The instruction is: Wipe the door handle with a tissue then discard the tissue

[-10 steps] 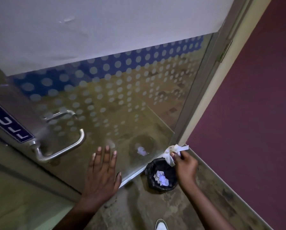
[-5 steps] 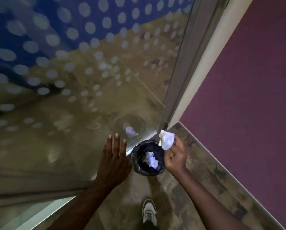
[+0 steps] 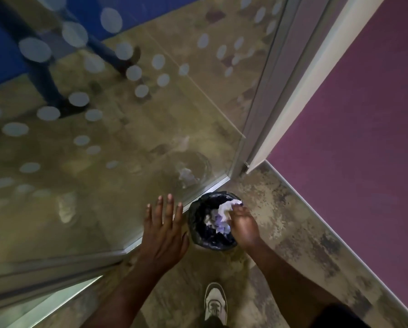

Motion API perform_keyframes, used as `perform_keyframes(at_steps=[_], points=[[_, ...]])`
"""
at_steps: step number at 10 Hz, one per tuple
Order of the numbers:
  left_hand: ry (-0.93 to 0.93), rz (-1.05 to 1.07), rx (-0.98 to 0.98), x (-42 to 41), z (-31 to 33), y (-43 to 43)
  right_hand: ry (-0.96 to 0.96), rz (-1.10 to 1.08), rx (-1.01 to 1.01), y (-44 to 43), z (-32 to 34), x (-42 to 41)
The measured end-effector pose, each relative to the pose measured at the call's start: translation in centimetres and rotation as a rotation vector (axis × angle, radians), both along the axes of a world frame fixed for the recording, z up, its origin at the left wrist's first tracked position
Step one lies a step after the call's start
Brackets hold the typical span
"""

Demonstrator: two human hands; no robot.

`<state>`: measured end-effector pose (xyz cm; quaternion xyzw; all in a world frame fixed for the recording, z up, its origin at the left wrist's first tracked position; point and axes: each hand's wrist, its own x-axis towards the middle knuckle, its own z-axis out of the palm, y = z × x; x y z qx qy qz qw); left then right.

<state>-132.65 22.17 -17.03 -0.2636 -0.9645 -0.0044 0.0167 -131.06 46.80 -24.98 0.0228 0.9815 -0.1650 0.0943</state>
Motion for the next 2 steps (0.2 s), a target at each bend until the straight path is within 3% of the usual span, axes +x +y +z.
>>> perform_keyframes(at_steps=[1, 2], points=[[-0.053, 0.040, -0.053, 0.7, -1.0, -1.0, -0.249, 0.035, 0.160, -0.3, -0.1, 0.3], [-0.122, 0.071, -0.064, 2.0, -0.5, -2.1, -0.237, -0.090, 0.132, -1.3, 1.1, 1.5]])
